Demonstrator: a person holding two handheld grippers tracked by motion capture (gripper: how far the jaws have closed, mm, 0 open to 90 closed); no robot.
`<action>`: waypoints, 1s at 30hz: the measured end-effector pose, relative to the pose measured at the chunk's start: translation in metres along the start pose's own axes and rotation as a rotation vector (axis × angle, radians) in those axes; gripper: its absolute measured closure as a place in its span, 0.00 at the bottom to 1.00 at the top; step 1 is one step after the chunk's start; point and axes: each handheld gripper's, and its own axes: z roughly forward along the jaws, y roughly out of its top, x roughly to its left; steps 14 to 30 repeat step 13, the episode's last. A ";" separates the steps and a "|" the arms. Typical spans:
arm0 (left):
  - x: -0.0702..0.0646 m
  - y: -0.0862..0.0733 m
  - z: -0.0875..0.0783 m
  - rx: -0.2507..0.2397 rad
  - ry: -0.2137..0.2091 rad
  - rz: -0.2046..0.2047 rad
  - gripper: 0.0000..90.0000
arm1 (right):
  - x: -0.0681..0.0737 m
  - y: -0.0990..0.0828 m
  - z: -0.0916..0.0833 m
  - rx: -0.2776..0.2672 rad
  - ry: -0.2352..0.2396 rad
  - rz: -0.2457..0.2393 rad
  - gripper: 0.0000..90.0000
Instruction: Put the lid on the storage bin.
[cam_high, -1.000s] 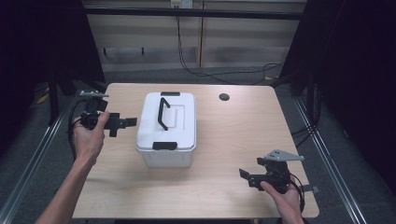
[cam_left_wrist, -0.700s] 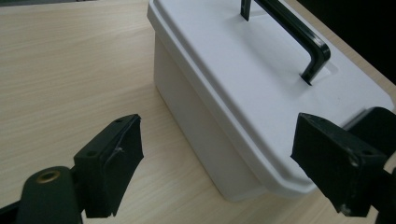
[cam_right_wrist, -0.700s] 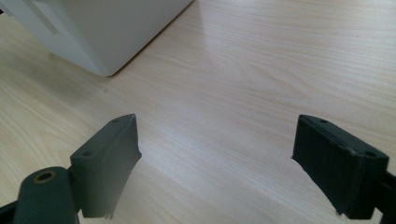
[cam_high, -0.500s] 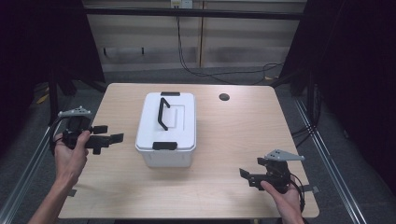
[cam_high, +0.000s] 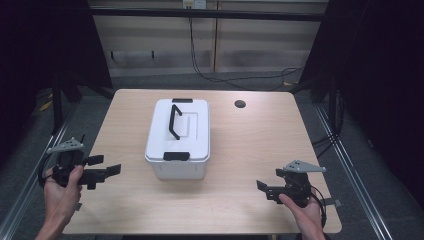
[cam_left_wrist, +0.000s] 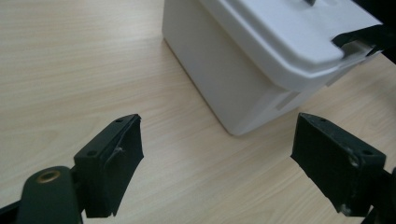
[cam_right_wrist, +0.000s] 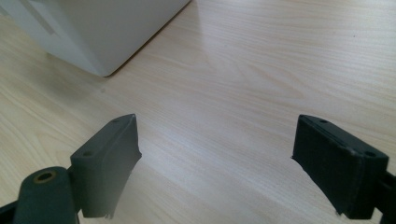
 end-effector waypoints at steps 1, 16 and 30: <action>0.000 0.000 0.000 0.000 0.000 0.000 0.18 | 0.000 0.000 0.000 0.000 -0.002 0.000 0.16; 0.014 -0.032 0.017 -0.016 0.048 -0.101 0.19 | 0.001 -0.001 0.005 0.028 -0.040 -0.011 0.16; 0.014 -0.032 0.017 -0.016 0.048 -0.101 0.19 | 0.001 -0.001 0.005 0.028 -0.040 -0.011 0.16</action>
